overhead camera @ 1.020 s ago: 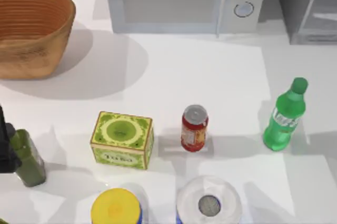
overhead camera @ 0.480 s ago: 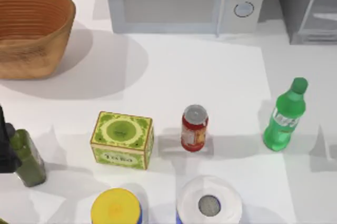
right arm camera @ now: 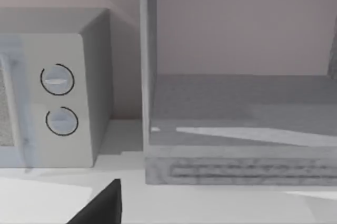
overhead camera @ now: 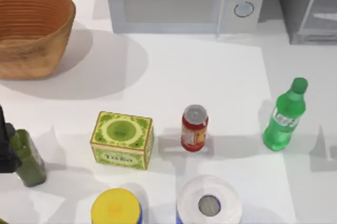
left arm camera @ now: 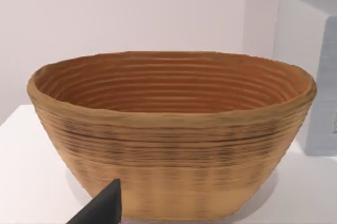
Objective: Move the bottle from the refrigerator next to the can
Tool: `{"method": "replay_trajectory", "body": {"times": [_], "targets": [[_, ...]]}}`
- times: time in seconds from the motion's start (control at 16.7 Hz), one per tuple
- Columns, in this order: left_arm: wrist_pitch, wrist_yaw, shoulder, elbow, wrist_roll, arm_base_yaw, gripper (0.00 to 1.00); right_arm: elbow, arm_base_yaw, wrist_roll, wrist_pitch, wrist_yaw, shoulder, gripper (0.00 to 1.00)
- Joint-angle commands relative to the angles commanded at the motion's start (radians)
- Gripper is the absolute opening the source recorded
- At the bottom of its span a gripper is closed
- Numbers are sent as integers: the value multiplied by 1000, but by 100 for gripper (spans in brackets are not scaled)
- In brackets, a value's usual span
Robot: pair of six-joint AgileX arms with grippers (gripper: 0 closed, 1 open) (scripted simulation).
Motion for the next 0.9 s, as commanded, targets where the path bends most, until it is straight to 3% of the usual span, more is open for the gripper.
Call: {"method": "replay_trajectory", "body": {"times": [0.24, 0.9], "targets": [[0, 0, 0, 0, 0, 0, 100, 116, 0, 0, -231, -1, -141, 100], [0, 0, 0, 0, 0, 0, 100, 518, -4, -6, -1186, -4, -632, 100]]}}
